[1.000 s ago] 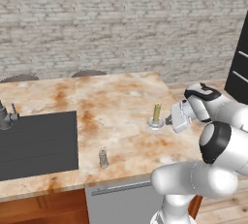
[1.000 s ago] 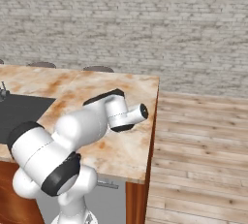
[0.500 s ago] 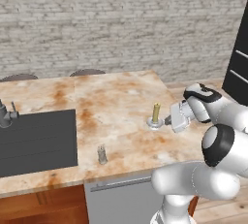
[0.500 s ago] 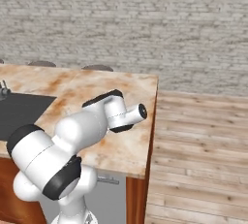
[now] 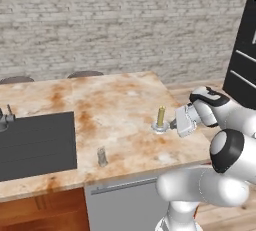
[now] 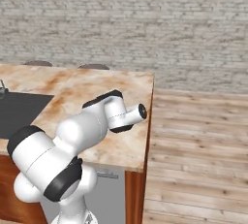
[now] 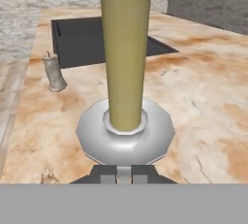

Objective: Pick the candle and candle from the dining table and place them in the open cabinet. Close the cabinet after placing the objects.

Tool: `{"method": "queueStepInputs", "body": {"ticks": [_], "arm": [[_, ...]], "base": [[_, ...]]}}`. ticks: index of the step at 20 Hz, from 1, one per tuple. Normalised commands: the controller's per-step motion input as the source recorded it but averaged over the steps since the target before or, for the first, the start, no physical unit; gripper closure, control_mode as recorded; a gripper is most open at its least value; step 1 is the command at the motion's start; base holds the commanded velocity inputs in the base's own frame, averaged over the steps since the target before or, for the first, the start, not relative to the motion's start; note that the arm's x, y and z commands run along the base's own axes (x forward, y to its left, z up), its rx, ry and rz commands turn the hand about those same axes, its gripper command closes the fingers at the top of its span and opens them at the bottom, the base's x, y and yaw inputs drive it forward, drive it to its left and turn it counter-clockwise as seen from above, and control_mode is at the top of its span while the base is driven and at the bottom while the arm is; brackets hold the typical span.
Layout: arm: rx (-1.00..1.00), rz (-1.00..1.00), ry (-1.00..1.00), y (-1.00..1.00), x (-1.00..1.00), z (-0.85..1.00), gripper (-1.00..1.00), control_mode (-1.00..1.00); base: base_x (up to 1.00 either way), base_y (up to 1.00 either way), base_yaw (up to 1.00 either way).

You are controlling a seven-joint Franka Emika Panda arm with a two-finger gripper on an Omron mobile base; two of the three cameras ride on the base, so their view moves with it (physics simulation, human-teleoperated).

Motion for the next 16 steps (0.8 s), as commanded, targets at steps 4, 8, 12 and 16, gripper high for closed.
{"method": "queueStepInputs", "body": {"ticks": [4, 8, 12, 16], "arm": [[0.00, 0.00, 0.00, 0.00, 0.00, 0.00, 1.00, 1.00], [0.00, 0.00, 0.00, 0.00, 0.00, 0.00, 1.00, 1.00], [0.00, 0.00, 0.00, 0.00, 0.00, 0.00, 1.00, 1.00], [0.00, 0.00, 0.00, 0.00, 0.00, 0.00, 1.00, 1.00]], "base": [[-0.03, -0.03, -0.09], [-0.03, -0.13, -0.15], [-0.03, -0.22, -0.22], [0.00, -0.20, -0.25]]}}
